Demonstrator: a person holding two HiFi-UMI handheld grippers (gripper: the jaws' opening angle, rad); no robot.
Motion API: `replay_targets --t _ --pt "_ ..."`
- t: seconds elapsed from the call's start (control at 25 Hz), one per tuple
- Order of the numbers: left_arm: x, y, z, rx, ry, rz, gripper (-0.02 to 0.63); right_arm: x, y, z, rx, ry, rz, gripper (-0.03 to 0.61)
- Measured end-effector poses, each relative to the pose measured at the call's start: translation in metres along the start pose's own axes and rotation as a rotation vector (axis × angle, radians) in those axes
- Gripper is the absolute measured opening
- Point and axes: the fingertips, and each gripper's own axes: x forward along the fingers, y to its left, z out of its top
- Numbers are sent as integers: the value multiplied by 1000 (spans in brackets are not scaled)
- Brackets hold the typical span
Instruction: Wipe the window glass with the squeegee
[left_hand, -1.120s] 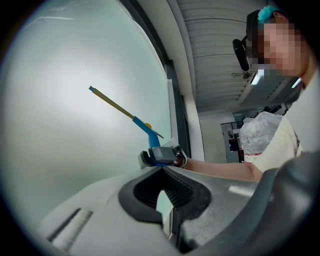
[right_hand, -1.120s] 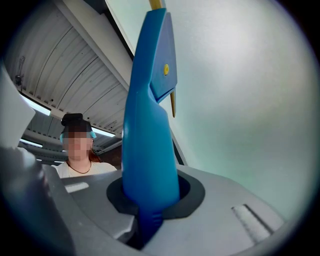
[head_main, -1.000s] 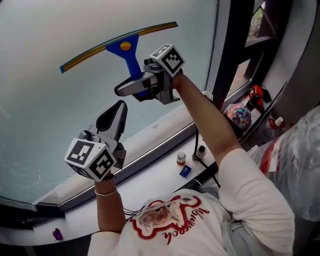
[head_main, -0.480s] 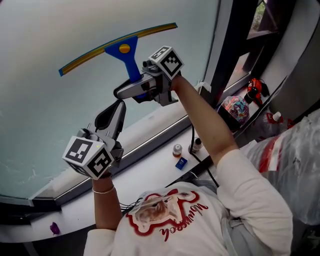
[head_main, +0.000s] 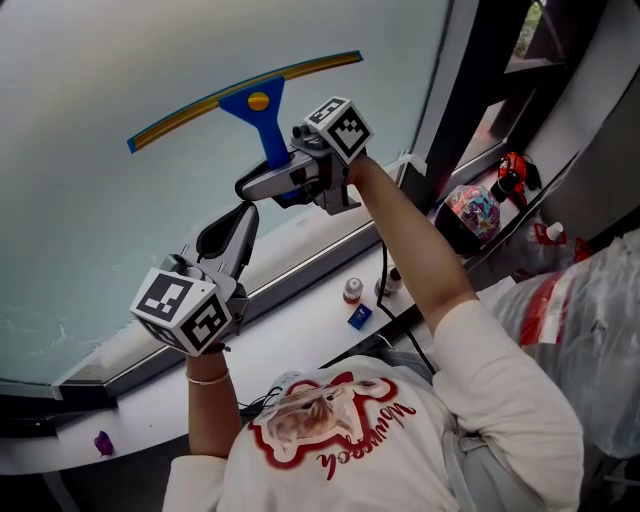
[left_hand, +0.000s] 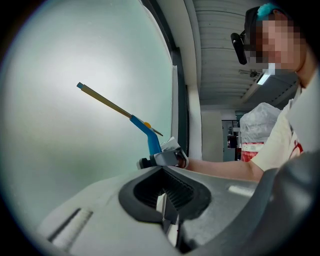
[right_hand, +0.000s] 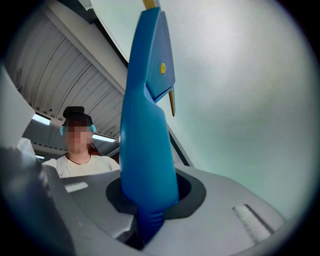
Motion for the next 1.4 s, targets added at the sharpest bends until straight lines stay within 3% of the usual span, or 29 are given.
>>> replay_targets --t 1.4 --pt "1 -4 -101 -90 150 -17 6 -11 -41 -96 144 -47 0 87"
